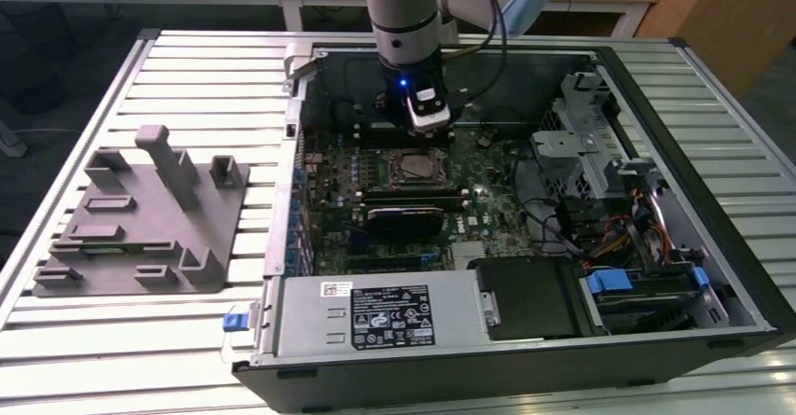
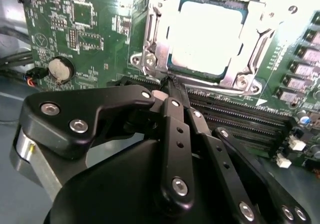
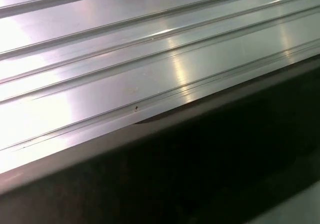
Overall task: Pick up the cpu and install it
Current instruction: 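Install the first cpu locking lever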
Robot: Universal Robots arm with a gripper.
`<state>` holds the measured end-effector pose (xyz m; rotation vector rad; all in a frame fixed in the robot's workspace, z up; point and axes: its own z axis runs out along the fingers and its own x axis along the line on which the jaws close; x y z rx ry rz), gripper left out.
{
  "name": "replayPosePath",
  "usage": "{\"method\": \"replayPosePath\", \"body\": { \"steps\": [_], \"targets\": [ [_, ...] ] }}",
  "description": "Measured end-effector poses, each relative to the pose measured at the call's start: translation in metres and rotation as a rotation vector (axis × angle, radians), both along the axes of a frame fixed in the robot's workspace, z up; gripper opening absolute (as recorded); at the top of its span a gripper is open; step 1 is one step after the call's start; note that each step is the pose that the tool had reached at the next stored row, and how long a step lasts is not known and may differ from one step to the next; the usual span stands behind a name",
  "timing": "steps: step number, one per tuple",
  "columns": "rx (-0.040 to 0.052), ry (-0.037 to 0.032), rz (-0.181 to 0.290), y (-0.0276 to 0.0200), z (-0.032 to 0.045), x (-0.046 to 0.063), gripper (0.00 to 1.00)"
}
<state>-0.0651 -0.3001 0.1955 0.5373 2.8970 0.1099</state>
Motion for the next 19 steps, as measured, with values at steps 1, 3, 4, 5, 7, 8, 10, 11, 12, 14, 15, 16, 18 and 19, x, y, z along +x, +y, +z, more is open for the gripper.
{"method": "replayPosePath", "body": {
  "steps": [1, 3, 4, 5, 7, 8, 10, 11, 12, 14, 15, 16, 18, 19],
  "targets": [
    [-0.0034, 0.0001, 0.000, 0.0000, -0.0004, 0.000, 0.11],
    [-0.0040, -0.0006, 0.000, 0.0002, -0.0018, 0.000, 0.11],
    [-0.0046, -0.0002, 0.000, 0.0001, -0.0023, 0.000, 0.11],
    [-0.0047, -0.0002, 0.000, 0.0001, -0.0026, 0.000, 0.11],
    [-0.0031, 0.0001, 0.000, 0.0000, -0.0026, 0.000, 0.11],
    [-0.0007, 0.0001, 0.000, 0.0000, -0.0027, 0.000, 0.11],
    [0.0008, -0.0002, 0.000, 0.0001, -0.0022, 0.000, 0.11],
    [0.0012, -0.0004, 0.000, 0.0001, -0.0014, 0.000, 0.11],
    [0.0015, -0.0005, 0.000, 0.0002, -0.0002, 0.000, 0.11],
    [0.0007, 0.0000, 0.000, 0.0001, 0.0032, 0.000, 0.11],
    [0.0008, -0.0001, 0.000, 0.0001, 0.0048, 0.000, 0.11],
    [0.0008, -0.0001, 0.000, 0.0001, 0.0063, 0.000, 0.11],
    [0.0009, -0.0002, 0.000, 0.0001, 0.0085, 0.000, 0.11],
    [0.0009, -0.0002, 0.000, 0.0001, 0.0093, 0.000, 0.11]
  ]
}}
